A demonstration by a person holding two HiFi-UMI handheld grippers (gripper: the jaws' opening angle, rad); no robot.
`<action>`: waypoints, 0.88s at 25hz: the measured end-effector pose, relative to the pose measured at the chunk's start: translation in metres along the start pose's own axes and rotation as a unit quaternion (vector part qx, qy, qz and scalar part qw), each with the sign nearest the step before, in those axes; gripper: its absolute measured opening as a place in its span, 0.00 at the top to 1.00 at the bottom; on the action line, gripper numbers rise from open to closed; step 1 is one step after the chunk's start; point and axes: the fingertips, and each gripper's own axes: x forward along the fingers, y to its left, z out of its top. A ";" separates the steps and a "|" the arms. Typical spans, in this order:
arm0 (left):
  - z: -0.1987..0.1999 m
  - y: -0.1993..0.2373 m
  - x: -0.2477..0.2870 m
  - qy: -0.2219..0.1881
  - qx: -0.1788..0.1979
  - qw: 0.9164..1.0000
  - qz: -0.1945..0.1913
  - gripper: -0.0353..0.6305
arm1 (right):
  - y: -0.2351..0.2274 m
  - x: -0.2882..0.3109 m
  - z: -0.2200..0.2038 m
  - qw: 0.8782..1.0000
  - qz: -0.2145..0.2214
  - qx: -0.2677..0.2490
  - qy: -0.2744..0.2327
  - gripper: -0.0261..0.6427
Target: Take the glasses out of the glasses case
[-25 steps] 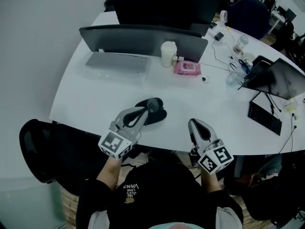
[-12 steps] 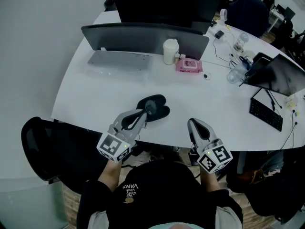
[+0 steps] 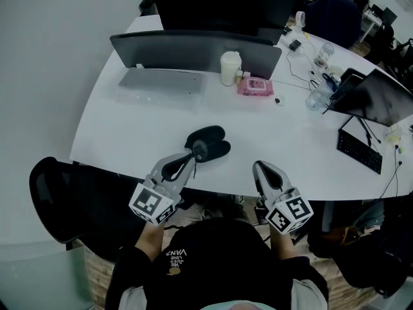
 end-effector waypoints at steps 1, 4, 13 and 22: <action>0.000 0.000 -0.002 0.000 -0.001 1.000 0.001 0.93 | 0.001 0.000 0.000 1.000 0.000 0.000 0.000 0.96; 0.000 0.000 -0.008 -0.001 -0.002 1.000 0.005 0.93 | 0.004 -0.001 0.001 1.000 -0.001 -0.001 -0.002 0.96; -0.004 0.005 -0.025 0.001 -0.018 1.000 0.018 0.93 | 0.010 0.000 -0.004 1.000 -0.002 0.000 0.005 0.96; -0.005 0.008 -0.029 0.003 -0.018 1.000 0.018 0.93 | 0.013 0.007 -0.003 1.000 0.002 -0.005 0.008 0.96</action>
